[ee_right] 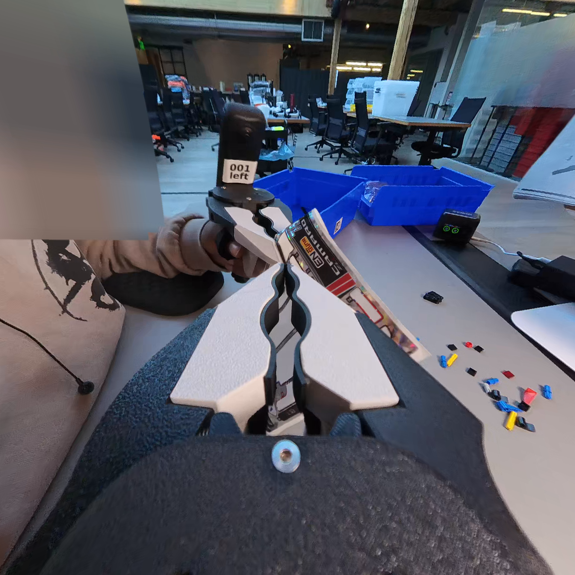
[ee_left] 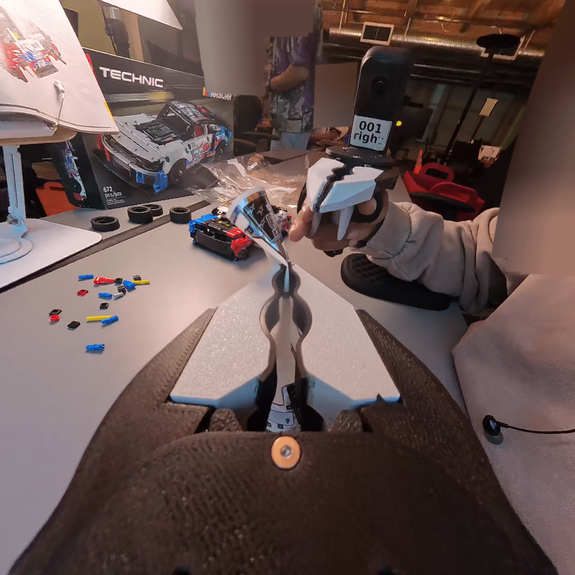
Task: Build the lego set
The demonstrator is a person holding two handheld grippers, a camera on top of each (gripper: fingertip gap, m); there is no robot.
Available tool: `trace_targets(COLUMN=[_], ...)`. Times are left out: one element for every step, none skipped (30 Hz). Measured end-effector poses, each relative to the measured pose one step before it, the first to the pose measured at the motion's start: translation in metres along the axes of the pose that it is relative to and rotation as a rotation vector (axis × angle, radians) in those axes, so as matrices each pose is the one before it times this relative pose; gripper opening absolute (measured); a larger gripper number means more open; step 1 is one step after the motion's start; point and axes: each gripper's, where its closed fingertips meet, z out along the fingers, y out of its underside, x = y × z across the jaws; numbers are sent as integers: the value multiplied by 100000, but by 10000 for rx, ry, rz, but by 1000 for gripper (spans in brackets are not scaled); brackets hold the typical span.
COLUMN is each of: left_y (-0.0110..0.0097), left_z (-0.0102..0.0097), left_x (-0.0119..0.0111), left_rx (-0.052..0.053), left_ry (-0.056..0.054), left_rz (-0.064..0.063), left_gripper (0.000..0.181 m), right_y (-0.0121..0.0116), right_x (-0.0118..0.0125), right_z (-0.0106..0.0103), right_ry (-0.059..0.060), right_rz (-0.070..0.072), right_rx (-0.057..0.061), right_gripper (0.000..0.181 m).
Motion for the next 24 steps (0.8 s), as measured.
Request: trace_targets(left_y=[-192,-158,-157,-132,-140,-170,-280,-428,-593,-762,-905,-884,-705,-625,-480,-118,-132,-456,-399,-107,-227,-450,-260,-143], left_z=[-135,-129,-117,-117,-140,-170,-244,-341,-440,-536,-641,-644,-581,-514,-386,-198,-60,2,118,242,278,310,447,567], left_x=[-197,-229,-255,-299,-379,-506,-623,-753,-894,-1097,-1365,-1404,-1463,-1639,-1615,-1379,-1379,-1561,-1387,-1208,-1558,-1862,-1803,-1688], left_rx=[136,121,122,93,61,27,-4,-49,-104,-149,-157,-240,-385,-426,-469,-665,-626,-364,-401,-596,-480,-255,-301,-301], left_ry=[23,-9,-32,-55,-107,-178,-238,-277,-314,-370,-477,-427,-366,-394,-304,-75,-41,-200,-122,-15,-244,-470,-431,-374], left_rz=[-234,-221,-209,-173,-130,-90,-77,-87,-86,-88,-106,-95,-115,-103,-101,-194,-270,-245,-154,-209,-206,-139,-128,-124], left_gripper=[0,0,0,0,0,0,0,0,0,0,0,0,0,0,0,0,0,0,0,0,0,1,1,1], right_y=[-384,-294,-216,-204,-227,-211,-108,10,111,192,241,317,379,429,461,458,356,230,183,196,193,140,91,37], right_x=[89,111,110,112,98,100,168,222,253,307,279,212,198,228,252,267,249,213,191,188,187,143,113,75], right_z=[-251,-224,-209,-214,-241,-270,-304,-348,-379,-397,-397,-392,-387,-383,-375,-345,-313,-265,-217,-153,-103,-80,-63,-73], right_ry=[-17,22,51,71,69,59,89,130,139,157,126,76,73,95,112,113,89,62,39,51,70,61,55,43], right_rz=[160,97,24,-35,-32,9,6,-33,-28,5,49,102,106,70,53,54,79,115,122,75,8,-27,-26,-12], right_rx=[219,151,83,65,81,76,29,-13,-42,-48,-38,-43,-66,-72,-80,-70,-11,56,56,8,-40,-50,-36,-10], right_gripper=[0,0,0,0,0,0,0,0,0,0,0,0,0,0,0,0,0,0,0,0,0,0,0,0])
